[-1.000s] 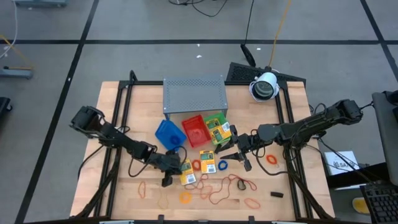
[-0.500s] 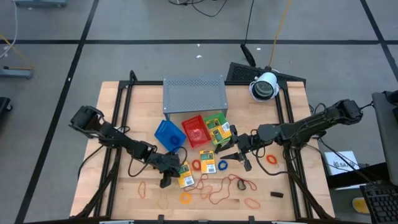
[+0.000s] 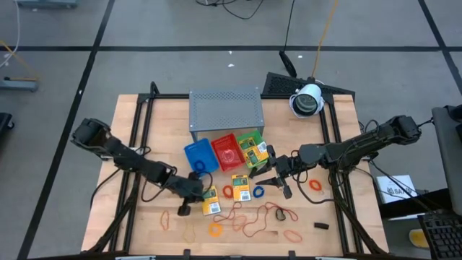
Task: Pick & Place Office Desk Supplies
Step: Adjust the blue bin
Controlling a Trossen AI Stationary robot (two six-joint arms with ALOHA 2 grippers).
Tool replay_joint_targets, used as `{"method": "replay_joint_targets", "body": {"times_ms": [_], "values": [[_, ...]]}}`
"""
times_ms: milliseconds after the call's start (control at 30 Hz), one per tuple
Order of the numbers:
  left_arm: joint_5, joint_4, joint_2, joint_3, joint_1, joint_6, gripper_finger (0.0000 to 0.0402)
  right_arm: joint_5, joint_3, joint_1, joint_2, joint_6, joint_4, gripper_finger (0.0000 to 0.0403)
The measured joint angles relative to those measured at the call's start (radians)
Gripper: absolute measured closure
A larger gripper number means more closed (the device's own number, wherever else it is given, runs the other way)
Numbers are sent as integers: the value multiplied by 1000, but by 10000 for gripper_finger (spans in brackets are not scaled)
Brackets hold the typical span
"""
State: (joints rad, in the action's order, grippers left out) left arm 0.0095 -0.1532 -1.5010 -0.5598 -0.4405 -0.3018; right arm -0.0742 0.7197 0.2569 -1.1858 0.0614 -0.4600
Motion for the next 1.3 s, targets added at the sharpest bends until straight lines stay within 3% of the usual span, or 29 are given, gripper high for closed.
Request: {"method": "replay_joint_targets", "body": {"times_ms": [200,467,733,833,1000,1300], "values": [[-46,10,37,-1,-35,97,399,0,0,0,0,-6,1,277],[-99,72,121,-3,-14,4,384,0,0,0,0,-18,2,277],[-300,227,288,-4,2,105,398,6,0,0,0,-39,11,277],[-388,302,353,-4,2,115,394,74,0,0,0,-51,34,277],[-497,556,468,-4,2,-14,389,182,0,0,0,-51,86,277],[-584,869,538,-4,10,-223,396,183,0,-1,0,-48,85,277]]}}
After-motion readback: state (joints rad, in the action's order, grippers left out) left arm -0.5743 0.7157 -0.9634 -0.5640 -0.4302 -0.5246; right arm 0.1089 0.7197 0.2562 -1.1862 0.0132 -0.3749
